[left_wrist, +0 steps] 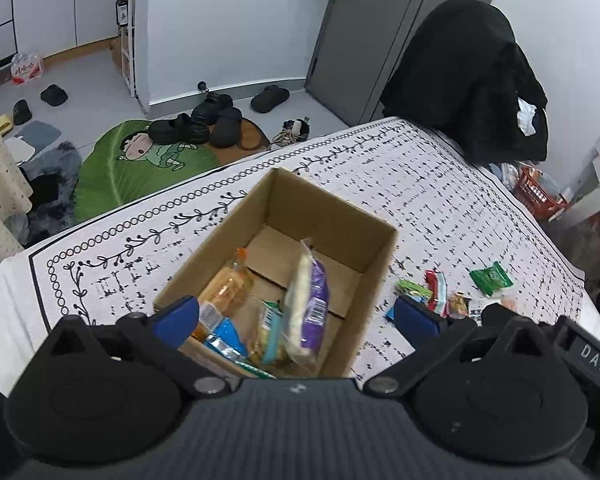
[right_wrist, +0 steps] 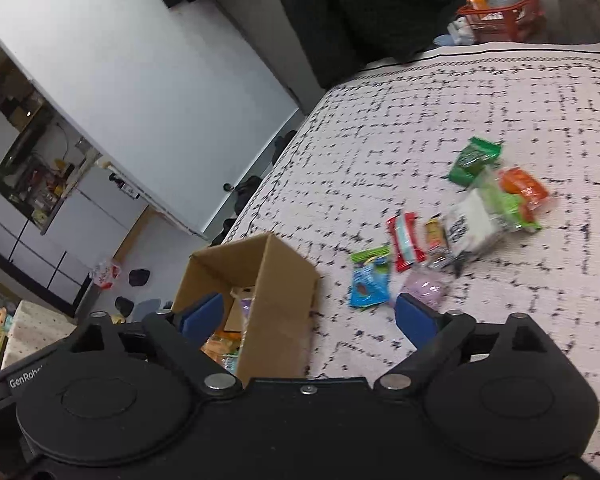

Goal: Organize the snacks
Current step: 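Withdraw both tools from the box toward the remaining snacks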

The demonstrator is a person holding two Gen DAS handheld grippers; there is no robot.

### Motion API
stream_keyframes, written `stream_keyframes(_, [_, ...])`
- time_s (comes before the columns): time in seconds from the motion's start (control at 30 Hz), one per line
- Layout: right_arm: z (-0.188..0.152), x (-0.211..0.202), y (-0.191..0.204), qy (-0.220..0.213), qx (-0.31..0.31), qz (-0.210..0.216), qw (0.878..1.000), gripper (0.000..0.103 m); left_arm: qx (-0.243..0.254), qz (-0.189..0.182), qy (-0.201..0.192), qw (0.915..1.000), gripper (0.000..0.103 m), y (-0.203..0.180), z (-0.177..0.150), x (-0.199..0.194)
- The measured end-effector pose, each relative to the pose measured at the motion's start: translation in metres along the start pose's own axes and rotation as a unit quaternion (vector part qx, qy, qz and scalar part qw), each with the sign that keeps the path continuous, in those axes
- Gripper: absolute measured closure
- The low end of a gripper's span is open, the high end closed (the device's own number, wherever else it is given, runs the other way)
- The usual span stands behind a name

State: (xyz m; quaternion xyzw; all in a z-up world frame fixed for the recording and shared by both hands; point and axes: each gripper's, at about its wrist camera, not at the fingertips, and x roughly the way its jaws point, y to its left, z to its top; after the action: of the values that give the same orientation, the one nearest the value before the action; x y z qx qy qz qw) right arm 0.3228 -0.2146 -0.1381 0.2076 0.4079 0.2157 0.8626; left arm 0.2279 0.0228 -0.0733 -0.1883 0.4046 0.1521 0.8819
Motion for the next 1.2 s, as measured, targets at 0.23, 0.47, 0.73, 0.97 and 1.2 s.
stream_keyframes(0.23, [0.010,-0.015,-0.028,-0.015,0.021,-0.006,1.000,0.006,0.012,-0.011,0.007,0.9998,0.000,-0.026,-0.008,-0.005])
stream_keyframes(0.47, [0.015,-0.027,-0.050,-0.020,0.036,-0.006,0.999,0.006,0.013,-0.016,0.015,0.9997,0.000,-0.046,-0.015,-0.005])
stream_keyframes(0.73, [0.025,-0.031,-0.087,-0.035,0.073,-0.029,0.996,0.006,0.016,-0.032,0.004,0.9993,0.001,-0.075,-0.021,-0.002])
stream_keyframes(0.97, [0.029,-0.029,-0.112,-0.041,0.094,-0.026,0.994,0.007,0.019,-0.049,0.009,0.9986,0.003,-0.098,-0.029,0.011])
stream_keyframes(1.2, [0.028,-0.021,-0.133,-0.042,0.120,-0.008,0.992,0.021,0.022,-0.058,0.024,0.9978,0.017,-0.120,-0.038,0.036])
